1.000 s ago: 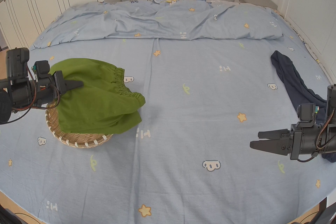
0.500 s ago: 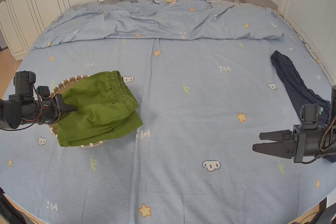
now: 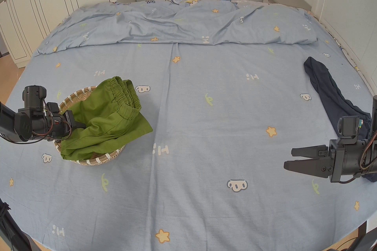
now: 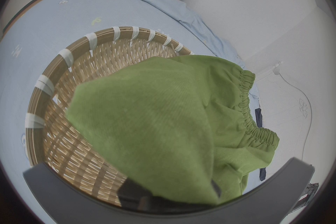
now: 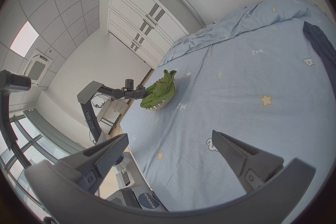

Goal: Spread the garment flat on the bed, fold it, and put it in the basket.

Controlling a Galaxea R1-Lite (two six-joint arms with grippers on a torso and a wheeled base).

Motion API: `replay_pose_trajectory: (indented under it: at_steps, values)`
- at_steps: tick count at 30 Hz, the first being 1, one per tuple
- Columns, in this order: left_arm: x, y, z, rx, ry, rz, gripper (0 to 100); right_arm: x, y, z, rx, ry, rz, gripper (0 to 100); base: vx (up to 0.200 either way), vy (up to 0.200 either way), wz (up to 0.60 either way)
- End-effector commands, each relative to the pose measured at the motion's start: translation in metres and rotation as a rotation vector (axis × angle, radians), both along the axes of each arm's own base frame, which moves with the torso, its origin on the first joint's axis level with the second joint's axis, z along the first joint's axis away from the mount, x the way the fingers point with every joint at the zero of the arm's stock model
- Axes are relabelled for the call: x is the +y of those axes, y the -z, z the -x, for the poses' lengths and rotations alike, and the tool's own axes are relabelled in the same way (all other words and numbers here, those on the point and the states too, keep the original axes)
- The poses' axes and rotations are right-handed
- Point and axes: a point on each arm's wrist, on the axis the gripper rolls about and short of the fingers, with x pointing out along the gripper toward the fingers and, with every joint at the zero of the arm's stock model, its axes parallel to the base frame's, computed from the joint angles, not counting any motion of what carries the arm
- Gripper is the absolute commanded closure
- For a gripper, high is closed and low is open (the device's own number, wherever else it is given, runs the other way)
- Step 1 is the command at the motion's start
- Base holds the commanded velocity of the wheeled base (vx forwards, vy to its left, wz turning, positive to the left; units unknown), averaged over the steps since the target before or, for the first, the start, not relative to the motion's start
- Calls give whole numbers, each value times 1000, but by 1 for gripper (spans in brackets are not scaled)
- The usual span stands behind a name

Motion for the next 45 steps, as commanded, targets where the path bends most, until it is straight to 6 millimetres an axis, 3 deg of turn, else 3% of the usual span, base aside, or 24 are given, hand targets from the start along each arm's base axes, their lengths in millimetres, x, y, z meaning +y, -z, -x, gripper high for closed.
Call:
replay_pose_trajectory:
  at_steps: [1, 4, 8, 10, 11, 14, 19, 23, 26, 29, 30, 32, 33, 35, 37, 38, 41, 45]
  values:
    - [0, 1, 0, 6, -2, 1, 0, 0, 0, 0, 1, 0, 0, 0, 0, 0, 0]
    - [1, -6, 2, -6, -13, -8, 0, 0, 0, 0, -1, -2, 0, 0, 0, 0, 0]
    - [-4, -42, 19, -50, -75, -80, 0, 0, 0, 0, -2, -2, -1, 0, 0, 0, 0]
    - [-6, -50, 23, -54, -86, -93, 0, 0, 0, 0, 0, -2, -1, 0, 0, 0, 0]
    - [-7, -69, 37, -67, -90, -105, 0, 0, 1, 0, 1, -3, 0, 0, 0, 0, 0]
    - [-8, -91, 56, -70, -79, -139, 0, 1, 1, 1, 1, -10, 1, 0, 0, 0, 0]
    - [-7, -110, 76, -98, -81, -196, 0, 0, -1, 4, -15, -10, -4, 0, 0, 0, 0]
    - [-15, -136, 106, -191, -74, -235, 0, -7, -9, 22, -87, -13, -16, 0, 0, 0, 0]
    - [-29, -156, 147, -279, -60, -248, 0, -22, -10, 57, -227, -21, -11, 0, 0, 0, 0]
    - [-52, -152, 197, -343, -4, -259, 0, -35, 0, 80, -265, 14, -11, 0, 0, 0, 0]
    - [-52, -152, 197, -343, -4, -259, 0, -35, 0, 80, -265, 14, -11, 0, 0, 0, 0]
    - [-60, -138, 247, -397, -26, -289, 0, -47, 14, 99, -292, 81, -7, 0, 0, 0, 0]
    - [-61, -136, 252, -401, -32, -293, 0, -48, 16, 102, -295, 87, -9, 0, 0, 0, 0]
    - [-63, -118, 296, -453, -57, -314, 0, -56, 31, 123, -323, 145, -13, 0, 0, 0, 0]
    - [-65, -105, 323, -479, -61, -315, 0, -61, 41, 140, -339, 173, -14, 0, 0, 0, 0]
    - [-65, -103, 327, -483, -63, -315, 0, -61, 43, 143, -339, 175, -15, 0, 0, 0, 0]
    - [-67, -73, 366, -512, -62, -314, 0, -67, 62, 175, -310, 164, -16, 0, 0, 0, 0]
    - [-69, -42, 383, -512, -74, -313, 0, -71, 75, 199, -303, 150, -17, 0, 0, 0, 0]
